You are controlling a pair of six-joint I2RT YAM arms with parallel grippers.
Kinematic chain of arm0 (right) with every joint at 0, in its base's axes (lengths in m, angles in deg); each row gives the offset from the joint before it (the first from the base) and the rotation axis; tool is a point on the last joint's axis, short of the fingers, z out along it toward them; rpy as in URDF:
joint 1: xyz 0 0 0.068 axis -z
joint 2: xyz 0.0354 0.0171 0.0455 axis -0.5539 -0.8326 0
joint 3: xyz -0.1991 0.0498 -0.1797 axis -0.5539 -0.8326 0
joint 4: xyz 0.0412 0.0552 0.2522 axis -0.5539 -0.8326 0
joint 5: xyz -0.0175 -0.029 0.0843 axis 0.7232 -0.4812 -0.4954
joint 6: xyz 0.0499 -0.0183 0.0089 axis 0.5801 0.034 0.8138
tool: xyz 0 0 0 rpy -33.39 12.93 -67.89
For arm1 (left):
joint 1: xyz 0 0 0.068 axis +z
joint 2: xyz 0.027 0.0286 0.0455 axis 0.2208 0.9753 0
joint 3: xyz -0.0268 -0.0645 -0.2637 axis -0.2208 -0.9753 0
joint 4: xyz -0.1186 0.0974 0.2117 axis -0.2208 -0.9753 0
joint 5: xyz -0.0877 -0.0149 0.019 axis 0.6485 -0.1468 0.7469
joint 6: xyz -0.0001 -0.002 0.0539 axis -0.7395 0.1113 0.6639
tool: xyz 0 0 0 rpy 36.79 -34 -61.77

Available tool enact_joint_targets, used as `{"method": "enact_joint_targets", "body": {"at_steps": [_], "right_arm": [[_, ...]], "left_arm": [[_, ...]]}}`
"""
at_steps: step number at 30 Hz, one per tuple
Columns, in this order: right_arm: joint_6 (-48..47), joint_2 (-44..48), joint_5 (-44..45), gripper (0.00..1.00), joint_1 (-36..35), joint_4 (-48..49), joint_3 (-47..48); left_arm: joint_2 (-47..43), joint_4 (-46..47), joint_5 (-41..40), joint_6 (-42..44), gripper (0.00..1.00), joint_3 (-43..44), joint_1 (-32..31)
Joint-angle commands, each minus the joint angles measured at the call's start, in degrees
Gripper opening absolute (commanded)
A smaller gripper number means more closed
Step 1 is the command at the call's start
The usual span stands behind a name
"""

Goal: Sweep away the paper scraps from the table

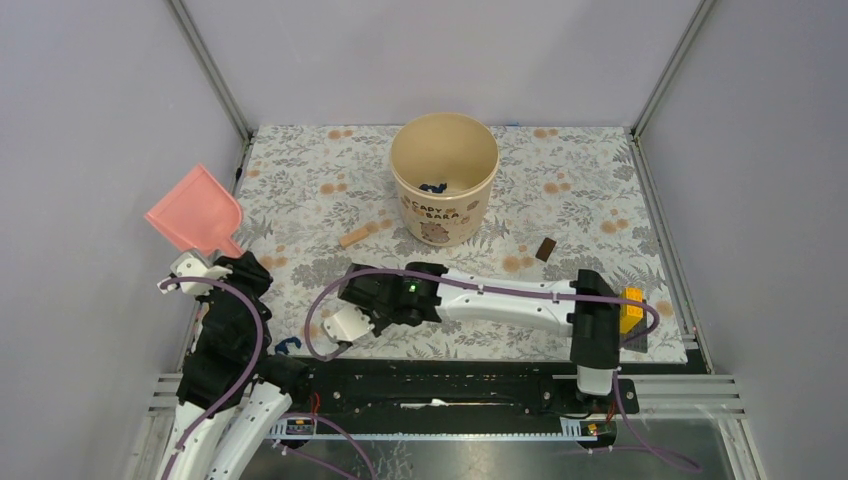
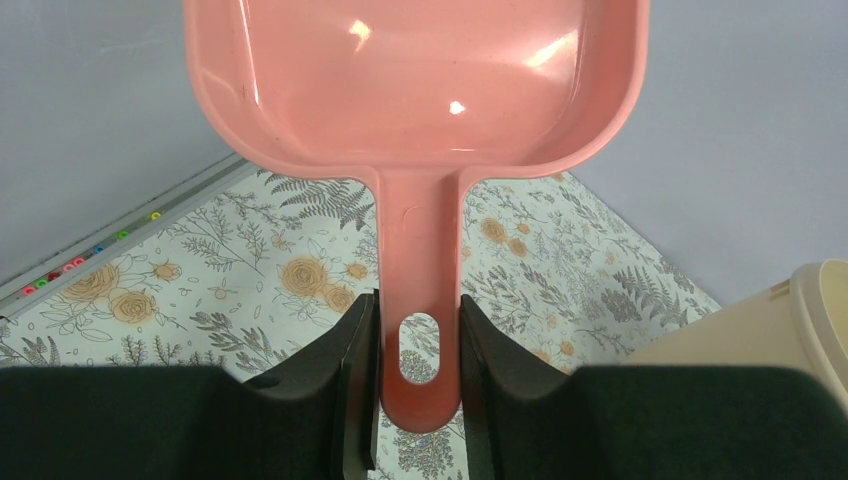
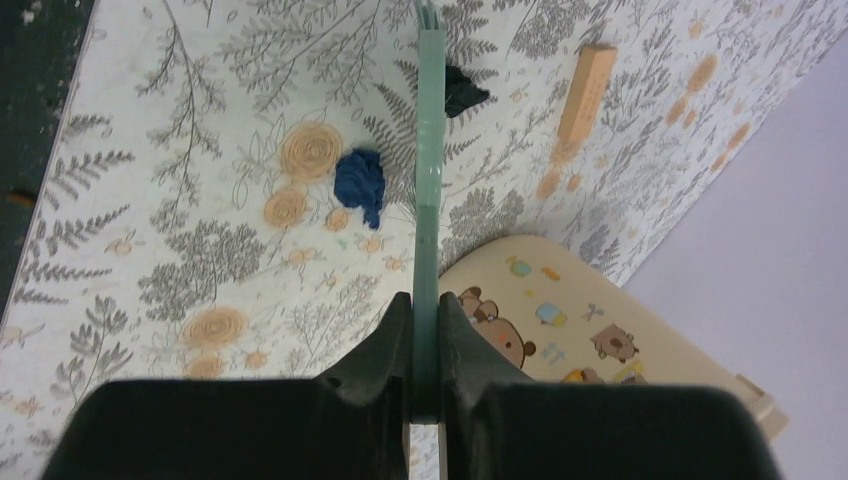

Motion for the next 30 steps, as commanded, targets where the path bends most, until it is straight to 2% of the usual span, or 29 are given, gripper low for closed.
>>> {"method": "enact_joint_targets", "body": {"at_steps": [1, 10, 16, 21, 25, 30], "right_arm": [[1.0, 6.0, 2.0, 0.00, 0.4, -6.1, 2.4], [6.0, 16.9, 1.2, 0.00, 1.7, -11.1, -5.1], [13.4, 24.0, -5.8, 0.00, 7.9, -12.6, -2.8], [26.4, 25.7, -17.3, 0.00, 12.4, -7.9, -2.1], [40.9, 21.4, -28.1, 0.00, 16.4, -3.3, -1.0], [61.5, 14.5, -37.3, 0.00, 22.9, 10.5, -6.0]], "left_arm": [[1.6, 3.0, 1.2, 1.4, 0.00, -0.5, -0.2], [7.2, 5.4, 7.2, 4.2, 0.00, -0.1, -0.1], [13.1, 2.4, 15.9, 5.0, 0.00, 6.1, -0.2], [20.2, -10.0, 21.9, 2.7, 0.00, 17.3, -0.1], [24.2, -17.5, 26.6, 3.0, 0.00, 23.3, -0.1], [25.0, -23.9, 29.4, 2.5, 0.00, 27.5, -0.1]]}}
